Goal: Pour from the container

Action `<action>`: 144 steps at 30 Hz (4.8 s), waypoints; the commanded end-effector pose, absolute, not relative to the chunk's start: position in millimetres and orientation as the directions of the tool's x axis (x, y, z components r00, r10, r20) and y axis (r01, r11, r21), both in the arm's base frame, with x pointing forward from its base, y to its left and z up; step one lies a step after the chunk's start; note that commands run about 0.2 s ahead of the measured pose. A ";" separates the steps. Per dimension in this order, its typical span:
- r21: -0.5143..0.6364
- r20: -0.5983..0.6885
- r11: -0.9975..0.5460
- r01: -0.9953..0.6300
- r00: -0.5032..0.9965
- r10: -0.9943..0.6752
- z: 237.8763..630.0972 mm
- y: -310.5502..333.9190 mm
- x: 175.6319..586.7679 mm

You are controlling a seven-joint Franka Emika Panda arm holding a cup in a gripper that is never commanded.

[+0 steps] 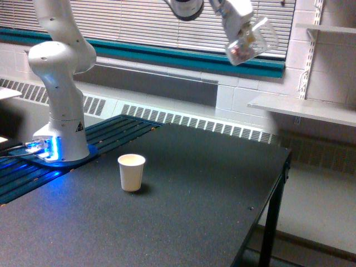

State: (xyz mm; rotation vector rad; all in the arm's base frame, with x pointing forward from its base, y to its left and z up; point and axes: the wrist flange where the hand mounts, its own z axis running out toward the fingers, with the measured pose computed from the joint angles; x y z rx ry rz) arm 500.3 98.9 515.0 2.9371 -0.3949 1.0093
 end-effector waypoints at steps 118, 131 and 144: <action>0.361 0.142 -0.847 -0.390 0.921 -0.364 351.1 -52.5 255.8; 0.388 0.110 -0.849 -0.358 0.933 -0.343 339.1 -47.5 255.7; 0.412 0.105 -0.851 -0.326 0.945 -0.311 336.8 -44.2 255.5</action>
